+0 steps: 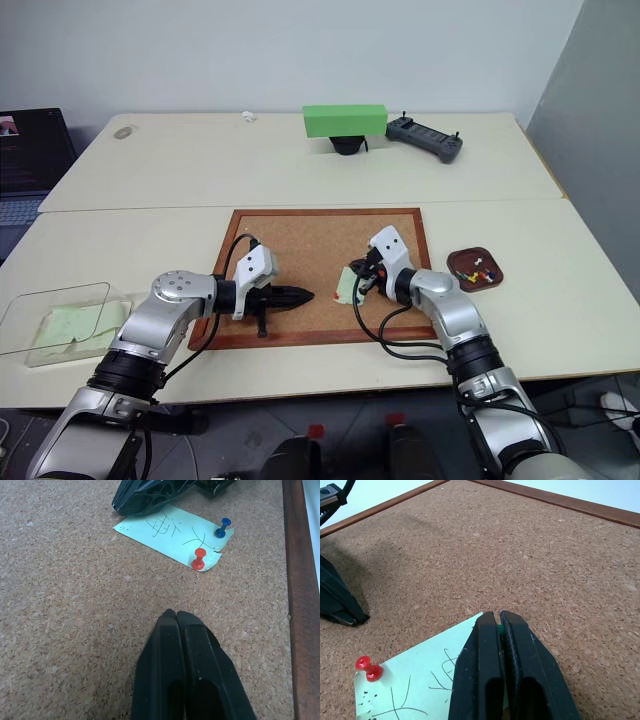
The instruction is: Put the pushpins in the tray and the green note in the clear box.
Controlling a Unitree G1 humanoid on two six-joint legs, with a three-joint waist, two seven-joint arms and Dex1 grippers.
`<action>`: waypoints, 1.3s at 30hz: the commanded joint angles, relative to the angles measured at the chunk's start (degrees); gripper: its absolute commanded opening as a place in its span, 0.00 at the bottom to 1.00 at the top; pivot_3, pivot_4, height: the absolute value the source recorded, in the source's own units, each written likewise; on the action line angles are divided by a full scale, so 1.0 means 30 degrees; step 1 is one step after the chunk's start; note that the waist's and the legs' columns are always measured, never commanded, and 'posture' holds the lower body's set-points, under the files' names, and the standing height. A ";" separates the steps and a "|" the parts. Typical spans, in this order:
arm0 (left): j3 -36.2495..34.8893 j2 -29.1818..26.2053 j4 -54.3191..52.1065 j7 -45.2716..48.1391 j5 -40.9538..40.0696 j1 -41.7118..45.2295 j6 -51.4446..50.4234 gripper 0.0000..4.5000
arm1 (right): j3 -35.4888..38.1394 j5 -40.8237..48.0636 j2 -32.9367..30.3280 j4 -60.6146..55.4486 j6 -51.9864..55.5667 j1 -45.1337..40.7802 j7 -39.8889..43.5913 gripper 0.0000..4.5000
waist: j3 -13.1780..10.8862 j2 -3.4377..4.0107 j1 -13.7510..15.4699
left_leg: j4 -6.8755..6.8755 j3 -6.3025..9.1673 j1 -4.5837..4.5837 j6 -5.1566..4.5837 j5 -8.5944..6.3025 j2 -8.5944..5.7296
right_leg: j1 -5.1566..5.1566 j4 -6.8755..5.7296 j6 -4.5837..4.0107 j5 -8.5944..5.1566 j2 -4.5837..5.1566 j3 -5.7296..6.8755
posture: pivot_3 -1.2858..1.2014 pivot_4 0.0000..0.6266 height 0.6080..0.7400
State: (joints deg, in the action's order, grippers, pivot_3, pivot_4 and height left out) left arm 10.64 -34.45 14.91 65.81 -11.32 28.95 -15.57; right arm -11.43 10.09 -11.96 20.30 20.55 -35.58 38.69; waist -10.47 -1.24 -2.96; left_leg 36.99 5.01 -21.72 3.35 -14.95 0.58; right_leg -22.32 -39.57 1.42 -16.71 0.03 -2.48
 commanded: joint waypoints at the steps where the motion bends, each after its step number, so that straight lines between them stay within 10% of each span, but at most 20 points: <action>1: 0.0273 -0.0269 0.0119 0.0141 0.0480 -0.0222 -0.0257 0.00 | 0.0153 0.0377 -0.0165 -0.1862 -0.0975 0.0118 0.1101 0.01 | 0.0000 0.0000 -0.0007 | -0.0001 0.0001 -0.0001 0.0000 0.0000 0.0001 | 0.0000 0.0000 0.0000 0.0000 0.0000 0.0002 | 0.52 0.24 1.00; 39: 0.0429 -0.0140 0.0281 0.0121 0.0614 0.0023 -0.0573 0.00 | 0.1230 0.0795 -0.1271 -0.5437 -0.1903 0.1642 0.1900 0.01 | 0.0000 0.0000 0.0001 | -0.0005 0.0010 -0.0005 0.0000 0.0000 0.0006 | 0.0001 0.0009 0.0001 -0.0001 0.0004 0.0003 | 0.52 0.24 1.00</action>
State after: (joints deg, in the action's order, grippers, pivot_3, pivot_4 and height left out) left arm 10.84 -34.63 15.12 66.42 -11.25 29.58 -16.82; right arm -9.98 9.78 -14.95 9.58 12.52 -31.33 43.95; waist -10.47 -1.24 -2.96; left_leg 36.97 5.06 -21.74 3.36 -14.95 0.60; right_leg -22.32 -39.55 1.42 -16.71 0.04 -2.46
